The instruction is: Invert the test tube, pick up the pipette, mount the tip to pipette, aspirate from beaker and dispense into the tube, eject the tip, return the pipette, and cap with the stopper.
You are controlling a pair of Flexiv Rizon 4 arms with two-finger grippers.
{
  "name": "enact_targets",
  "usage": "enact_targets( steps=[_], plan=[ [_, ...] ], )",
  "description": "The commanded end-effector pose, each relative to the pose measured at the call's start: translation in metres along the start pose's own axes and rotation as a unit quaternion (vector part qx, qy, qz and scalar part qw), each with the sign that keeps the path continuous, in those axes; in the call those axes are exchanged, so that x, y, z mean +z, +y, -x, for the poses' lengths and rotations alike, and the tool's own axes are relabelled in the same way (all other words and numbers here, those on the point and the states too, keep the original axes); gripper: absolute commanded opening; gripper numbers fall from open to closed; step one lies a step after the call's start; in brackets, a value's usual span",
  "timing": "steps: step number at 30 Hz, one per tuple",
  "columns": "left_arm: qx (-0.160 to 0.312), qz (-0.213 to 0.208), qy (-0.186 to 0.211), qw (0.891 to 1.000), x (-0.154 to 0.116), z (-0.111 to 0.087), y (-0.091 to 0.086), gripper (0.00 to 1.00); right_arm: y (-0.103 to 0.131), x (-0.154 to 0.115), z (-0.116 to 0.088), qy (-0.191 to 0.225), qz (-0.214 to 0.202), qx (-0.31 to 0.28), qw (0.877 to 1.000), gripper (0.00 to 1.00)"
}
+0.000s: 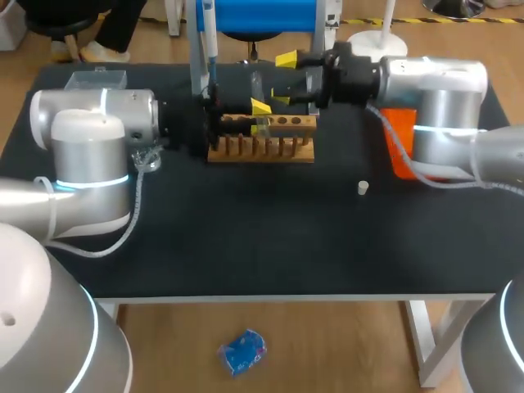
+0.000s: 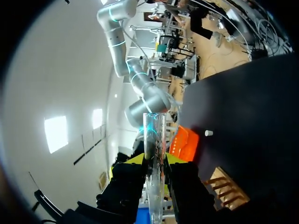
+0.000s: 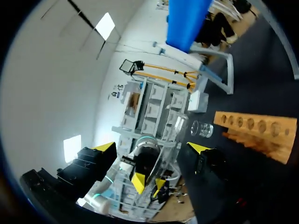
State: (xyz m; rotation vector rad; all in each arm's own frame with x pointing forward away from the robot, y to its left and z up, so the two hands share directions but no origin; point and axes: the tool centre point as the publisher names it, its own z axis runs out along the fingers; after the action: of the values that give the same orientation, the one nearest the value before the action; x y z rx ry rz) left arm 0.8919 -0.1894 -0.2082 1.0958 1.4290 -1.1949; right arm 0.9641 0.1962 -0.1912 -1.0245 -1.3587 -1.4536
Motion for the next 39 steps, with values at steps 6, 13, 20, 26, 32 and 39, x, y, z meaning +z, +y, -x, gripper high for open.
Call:
enact_targets(
  steps=[6, 13, 20, 26, 32, 39],
  plan=[
    [-0.189, -0.091, 0.019, 0.978, -0.014, 0.002, 0.011, 0.0, -0.003, -0.036, -0.028, -0.018, -0.058, -0.251, 0.966, 1.0],
    [-0.187, -0.088, 0.023, 0.978, -0.015, 0.001, 0.013, 0.0, -0.003, -0.036, -0.028, -0.018, -0.058, -0.251, 0.966, 1.0],
    [-0.187, -0.088, 0.023, 0.978, -0.015, 0.001, 0.013, 0.0, -0.003, -0.036, -0.028, -0.018, -0.058, -0.251, 0.966, 1.0],
    [-0.306, -0.043, 0.022, 0.951, -0.023, 0.015, 0.02, 0.0, -0.01, -0.048, -0.024, -0.057, -0.117, -0.338, 0.932, 1.0],
    [-0.391, 0.006, 0.05, 0.919, -0.019, 0.031, 0.022, 0.0, -0.014, -0.072, -0.023, -0.154, -0.19, -0.46, 0.853, 1.0],
    [-0.528, 0.011, 0.056, 0.847, -0.003, 0.032, 0.026, 0.0, -0.032, -0.108, 0.004, -0.269, -0.313, -0.581, 0.702, 1.0]
  ],
)
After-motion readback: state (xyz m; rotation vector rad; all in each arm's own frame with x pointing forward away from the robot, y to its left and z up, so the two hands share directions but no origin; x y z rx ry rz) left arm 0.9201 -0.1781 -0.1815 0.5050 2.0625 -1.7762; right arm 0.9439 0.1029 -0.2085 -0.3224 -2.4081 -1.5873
